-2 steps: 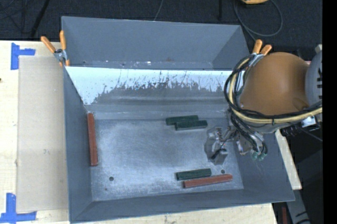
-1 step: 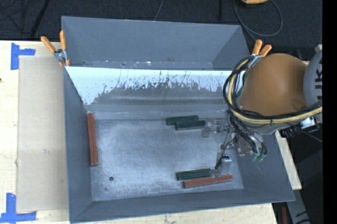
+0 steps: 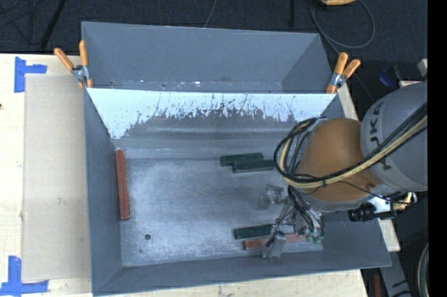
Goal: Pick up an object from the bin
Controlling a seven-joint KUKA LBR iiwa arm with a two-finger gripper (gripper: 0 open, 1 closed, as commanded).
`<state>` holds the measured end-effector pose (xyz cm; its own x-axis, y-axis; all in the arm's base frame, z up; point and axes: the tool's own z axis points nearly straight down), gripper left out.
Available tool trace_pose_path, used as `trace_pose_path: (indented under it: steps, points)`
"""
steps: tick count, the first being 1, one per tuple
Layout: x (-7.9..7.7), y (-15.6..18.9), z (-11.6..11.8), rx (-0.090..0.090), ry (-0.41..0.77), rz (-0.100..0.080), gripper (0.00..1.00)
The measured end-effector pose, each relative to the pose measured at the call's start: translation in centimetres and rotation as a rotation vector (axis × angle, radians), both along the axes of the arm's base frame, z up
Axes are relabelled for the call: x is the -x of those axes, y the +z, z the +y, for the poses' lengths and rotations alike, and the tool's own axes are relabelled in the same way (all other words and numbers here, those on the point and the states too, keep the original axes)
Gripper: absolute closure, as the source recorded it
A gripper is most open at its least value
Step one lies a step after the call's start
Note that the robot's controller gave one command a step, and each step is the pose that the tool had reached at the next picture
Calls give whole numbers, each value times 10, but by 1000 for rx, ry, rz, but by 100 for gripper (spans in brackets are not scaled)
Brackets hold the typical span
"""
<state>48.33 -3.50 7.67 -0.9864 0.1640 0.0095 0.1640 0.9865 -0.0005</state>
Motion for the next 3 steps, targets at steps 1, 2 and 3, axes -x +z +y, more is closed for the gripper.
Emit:
trace_pose_path:
  steps: [1,2,3]
  points:
    - [-2,4,0,0,-2,-7,100]
    - [-2,3,0,0,-4,-8,0]
    - [9,-5,3,1,65,-22,0]
